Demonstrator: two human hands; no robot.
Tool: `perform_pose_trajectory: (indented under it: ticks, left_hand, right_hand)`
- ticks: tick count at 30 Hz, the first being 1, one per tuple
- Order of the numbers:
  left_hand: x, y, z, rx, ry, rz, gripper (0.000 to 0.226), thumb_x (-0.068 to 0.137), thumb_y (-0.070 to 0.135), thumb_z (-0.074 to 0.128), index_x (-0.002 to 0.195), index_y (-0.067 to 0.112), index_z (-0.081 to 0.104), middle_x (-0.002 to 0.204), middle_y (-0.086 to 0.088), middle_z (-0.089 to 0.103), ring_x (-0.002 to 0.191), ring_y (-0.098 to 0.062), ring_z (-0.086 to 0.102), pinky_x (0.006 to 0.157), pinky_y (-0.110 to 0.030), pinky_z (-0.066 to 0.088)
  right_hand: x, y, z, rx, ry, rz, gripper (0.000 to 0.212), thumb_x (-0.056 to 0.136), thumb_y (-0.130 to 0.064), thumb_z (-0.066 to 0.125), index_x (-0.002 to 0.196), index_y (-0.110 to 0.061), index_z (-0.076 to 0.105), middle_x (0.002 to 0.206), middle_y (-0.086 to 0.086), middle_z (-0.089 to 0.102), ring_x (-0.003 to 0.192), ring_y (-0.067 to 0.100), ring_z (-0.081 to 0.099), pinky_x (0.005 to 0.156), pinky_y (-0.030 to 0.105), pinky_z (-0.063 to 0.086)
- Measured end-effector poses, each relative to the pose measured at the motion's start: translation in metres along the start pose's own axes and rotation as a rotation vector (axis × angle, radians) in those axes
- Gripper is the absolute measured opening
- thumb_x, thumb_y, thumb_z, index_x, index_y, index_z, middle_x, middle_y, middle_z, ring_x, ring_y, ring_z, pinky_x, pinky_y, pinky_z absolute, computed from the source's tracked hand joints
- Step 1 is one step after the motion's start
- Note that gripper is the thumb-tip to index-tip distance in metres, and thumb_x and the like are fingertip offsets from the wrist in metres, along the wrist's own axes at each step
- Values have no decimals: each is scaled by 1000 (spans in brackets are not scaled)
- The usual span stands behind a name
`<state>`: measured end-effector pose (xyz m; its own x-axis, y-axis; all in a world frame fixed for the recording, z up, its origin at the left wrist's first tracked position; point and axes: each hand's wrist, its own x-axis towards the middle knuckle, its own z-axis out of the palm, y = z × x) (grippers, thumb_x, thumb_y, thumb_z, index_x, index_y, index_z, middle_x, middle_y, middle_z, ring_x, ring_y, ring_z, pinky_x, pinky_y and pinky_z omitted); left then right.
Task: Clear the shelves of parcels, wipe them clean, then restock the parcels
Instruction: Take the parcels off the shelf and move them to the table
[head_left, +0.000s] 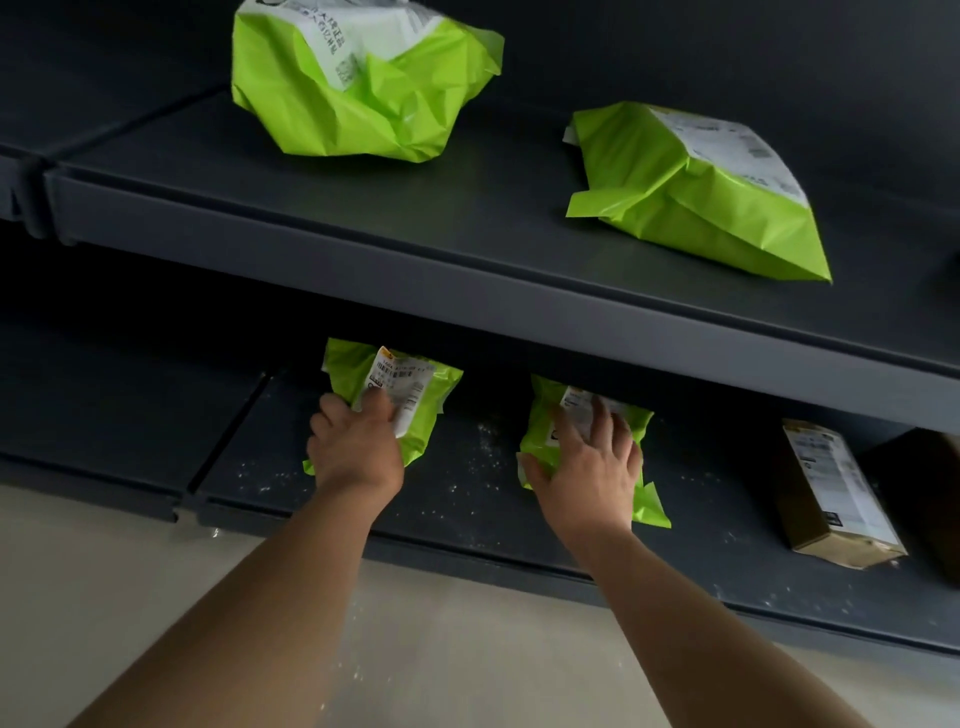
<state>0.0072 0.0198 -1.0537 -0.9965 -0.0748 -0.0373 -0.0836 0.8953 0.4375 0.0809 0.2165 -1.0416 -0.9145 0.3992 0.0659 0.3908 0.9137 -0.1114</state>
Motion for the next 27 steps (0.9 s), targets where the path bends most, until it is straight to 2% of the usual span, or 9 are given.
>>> perform_pose_trajectory:
  ticks: [2, 5, 9, 12, 17, 21, 27]
  left_hand:
    - [0, 3, 1, -20, 29, 22, 35, 88, 20, 60, 121, 16, 47, 123, -18, 34, 107, -37, 39, 92, -46, 37]
    - [1, 11, 3, -72, 70, 36, 29, 89, 19, 61, 115, 15, 49, 121, -19, 34, 106, -37, 38, 92, -47, 36]
    - [2, 17, 11, -98, 85, 23, 30, 88, 20, 63, 113, 14, 48, 121, -20, 35, 108, -38, 38, 93, -48, 36]
    - [0, 18, 18, -95, 100, 31, 31, 87, 18, 64, 114, 14, 49, 123, -20, 35, 109, -38, 37, 95, -47, 34]
    - [-8, 25, 17, -127, 135, 16, 32, 85, 15, 65, 113, 12, 50, 123, -23, 36, 109, -39, 38, 94, -48, 35]
    - [-25, 23, 6, -121, 126, 0, 33, 83, 13, 67, 113, 9, 52, 123, -26, 38, 108, -41, 39, 92, -50, 36]
    - [-67, 20, -37, -82, -8, -79, 30, 85, 15, 65, 113, 11, 54, 124, -25, 39, 109, -41, 40, 92, -47, 36]
  right_hand:
    - [8, 6, -1, -12, -104, 89, 81, 86, -68, 48, 152, -40, 9, 161, 12, -6, 146, 38, -1, 116, 55, 9]
    - [19, 10, 2, 37, -229, 212, 87, 82, -71, 51, 149, -47, 0, 160, 16, -14, 145, 44, 4, 113, 60, 19]
    - [24, 11, 11, 93, -206, 236, 72, 89, -57, 53, 148, -50, 12, 159, 16, -5, 140, 45, 19, 108, 56, 31]
    - [23, 11, 16, 75, -130, 193, 61, 94, -38, 54, 145, -49, 22, 155, 16, 6, 136, 44, 23, 105, 54, 32]
    - [11, 14, 14, 189, -58, 220, 59, 92, -15, 55, 138, -48, 38, 150, 14, 16, 132, 40, 25, 106, 52, 30]
    - [-13, 14, 4, 250, -60, 259, 60, 88, -11, 60, 135, -45, 44, 149, 12, 20, 130, 38, 27, 106, 51, 28]
    - [-68, 10, -40, 288, -95, 259, 59, 83, -15, 69, 134, -37, 47, 147, 7, 26, 128, 33, 29, 106, 47, 28]
